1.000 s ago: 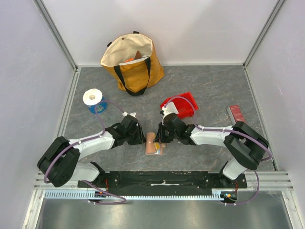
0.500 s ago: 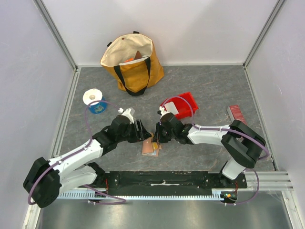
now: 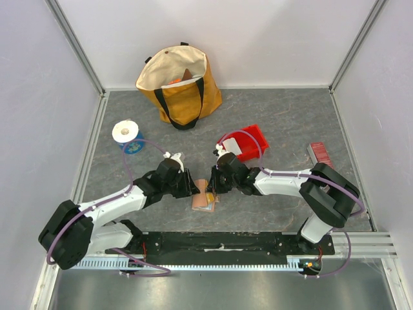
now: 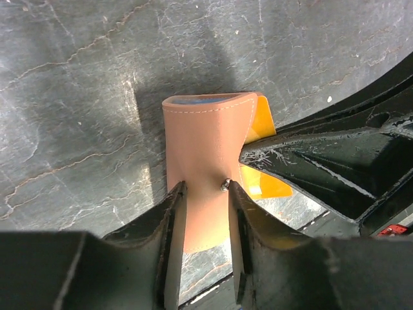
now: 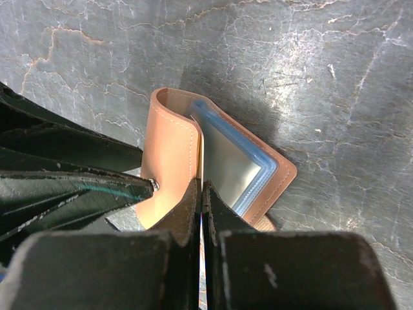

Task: Put the credit cards into the card holder
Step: Open the card holder at the center of the board.

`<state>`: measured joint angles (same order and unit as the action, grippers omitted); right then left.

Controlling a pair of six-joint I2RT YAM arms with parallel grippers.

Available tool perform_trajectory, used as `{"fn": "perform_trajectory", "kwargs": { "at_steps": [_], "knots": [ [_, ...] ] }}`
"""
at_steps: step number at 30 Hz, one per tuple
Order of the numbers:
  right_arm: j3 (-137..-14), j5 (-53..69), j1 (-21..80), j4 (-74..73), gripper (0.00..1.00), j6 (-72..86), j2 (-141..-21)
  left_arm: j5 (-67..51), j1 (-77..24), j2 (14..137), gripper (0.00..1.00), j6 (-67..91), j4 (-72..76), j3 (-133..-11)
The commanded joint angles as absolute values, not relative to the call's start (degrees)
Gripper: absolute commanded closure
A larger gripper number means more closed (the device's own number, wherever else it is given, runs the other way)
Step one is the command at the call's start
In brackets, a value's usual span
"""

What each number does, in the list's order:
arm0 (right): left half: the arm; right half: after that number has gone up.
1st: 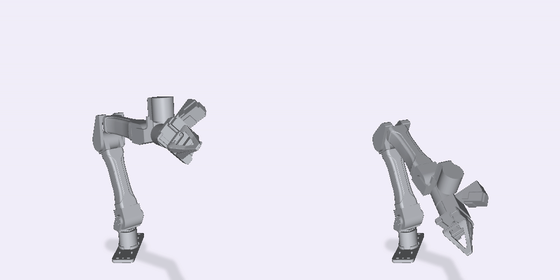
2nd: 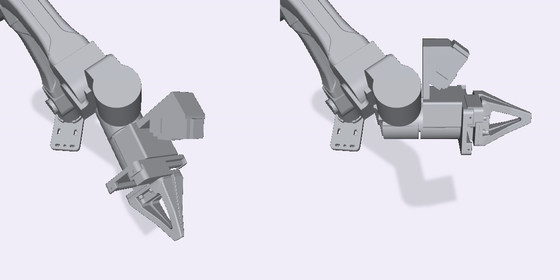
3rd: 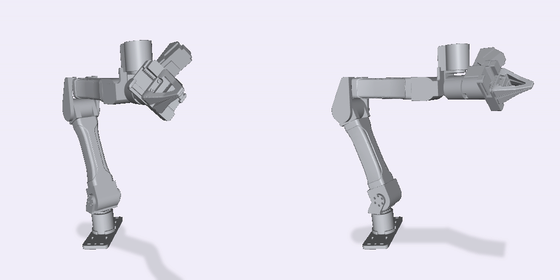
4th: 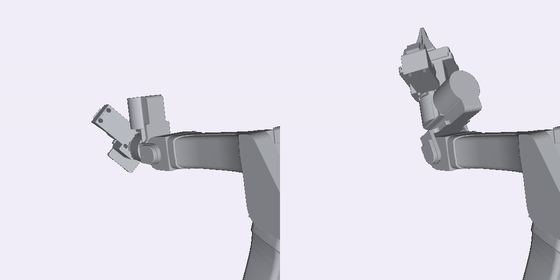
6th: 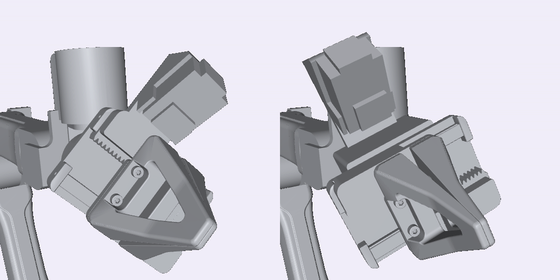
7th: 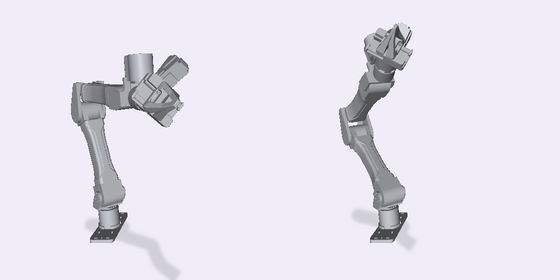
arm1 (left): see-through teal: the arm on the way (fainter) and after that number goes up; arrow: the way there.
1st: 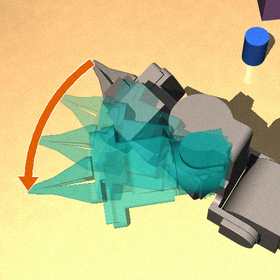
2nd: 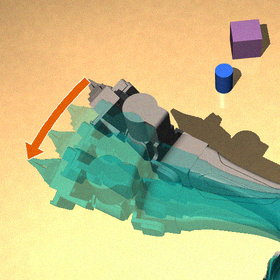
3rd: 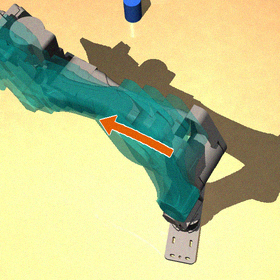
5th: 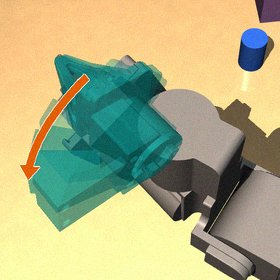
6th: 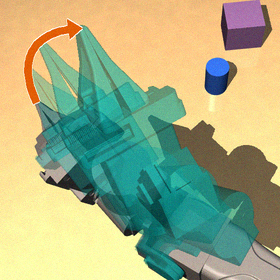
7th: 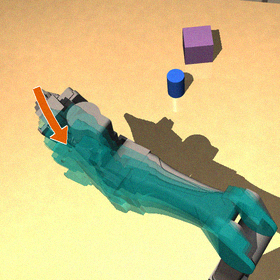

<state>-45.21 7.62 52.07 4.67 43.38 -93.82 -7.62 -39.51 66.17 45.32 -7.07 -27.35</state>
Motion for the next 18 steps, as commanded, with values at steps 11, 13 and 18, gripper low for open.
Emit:
{"fn": "perform_trajectory", "kwargs": {
  "at_steps": [11, 13, 18],
  "knots": [
    [-44.21, 5.36, 52.38, 3.43, 1.00, 43.77, -92.90, -2.90, -39.38, 63.28, 0.77, 43.94, -10.20, -25.84],
    [-44.30, 5.45, 52.38, 3.43, 1.00, 43.77, -92.90, -4.30, -39.38, 62.32, 0.64, 44.38, -7.92, -25.49],
    [-44.56, 5.71, 52.38, 3.43, 1.00, 43.77, -93.43, -7.99, -39.38, 61.26, 0.42, 45.44, -1.77, -24.61]
  ]
}}
